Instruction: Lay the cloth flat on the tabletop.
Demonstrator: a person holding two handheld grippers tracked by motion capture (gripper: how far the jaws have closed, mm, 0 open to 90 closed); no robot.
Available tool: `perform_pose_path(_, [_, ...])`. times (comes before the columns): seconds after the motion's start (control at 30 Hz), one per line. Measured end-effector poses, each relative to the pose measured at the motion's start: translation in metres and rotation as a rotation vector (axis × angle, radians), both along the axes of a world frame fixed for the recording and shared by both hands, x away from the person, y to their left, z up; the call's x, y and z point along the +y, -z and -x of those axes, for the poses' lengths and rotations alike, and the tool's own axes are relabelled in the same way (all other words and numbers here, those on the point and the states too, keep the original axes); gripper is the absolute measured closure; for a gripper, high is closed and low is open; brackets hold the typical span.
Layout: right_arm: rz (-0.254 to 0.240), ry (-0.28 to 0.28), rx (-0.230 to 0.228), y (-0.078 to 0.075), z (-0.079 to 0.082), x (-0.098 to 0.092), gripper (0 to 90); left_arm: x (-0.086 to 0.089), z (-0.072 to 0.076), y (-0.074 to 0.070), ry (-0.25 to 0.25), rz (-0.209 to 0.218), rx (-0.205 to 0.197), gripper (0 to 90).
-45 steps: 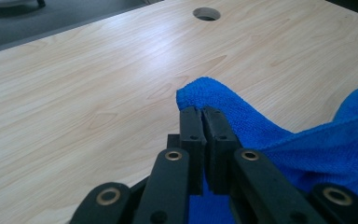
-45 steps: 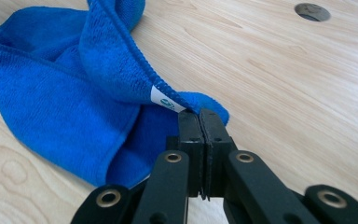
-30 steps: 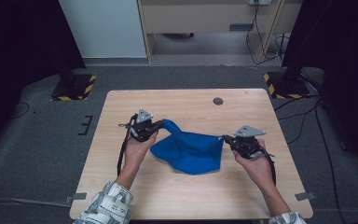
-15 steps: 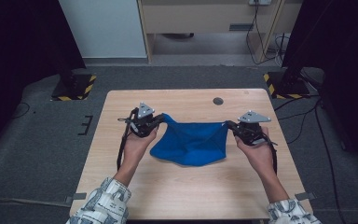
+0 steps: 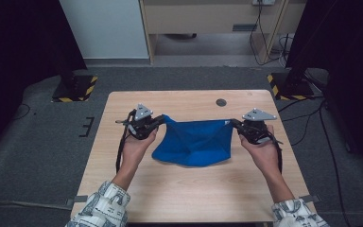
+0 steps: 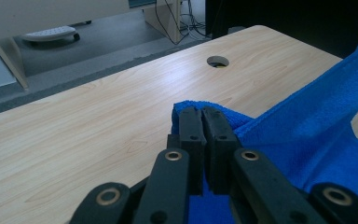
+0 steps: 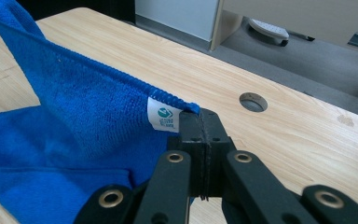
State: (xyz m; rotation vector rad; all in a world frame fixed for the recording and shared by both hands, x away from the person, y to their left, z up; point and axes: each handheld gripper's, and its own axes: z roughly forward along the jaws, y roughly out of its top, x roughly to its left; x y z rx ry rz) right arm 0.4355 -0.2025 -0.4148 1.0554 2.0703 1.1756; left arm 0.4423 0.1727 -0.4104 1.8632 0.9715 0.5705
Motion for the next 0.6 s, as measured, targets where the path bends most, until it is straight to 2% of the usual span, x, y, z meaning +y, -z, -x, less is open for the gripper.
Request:
perform_pose_path(0.13, [-0.002,-0.009,-0.003,-0.004,0.002,0.001,90.0,0.003,0.005,-0.003,0.006,-0.002,-0.008,87.2])
perform_pose_path(0.27, [-0.008,-0.027,-0.015,-0.011,0.008,0.003,90.0,0.007,0.012,-0.006,0.011,0.013,-0.018,87.2])
perform_pose_path(0.37, [-0.009,-0.039,-0.027,-0.015,0.014,0.004,90.0,0.008,0.017,-0.007,0.016,0.008,-0.029,87.0])
perform_pose_path(0.6, [-0.008,-0.041,-0.037,-0.018,0.02,0.004,90.0,0.01,0.024,-0.01,0.02,0.041,-0.034,86.7])
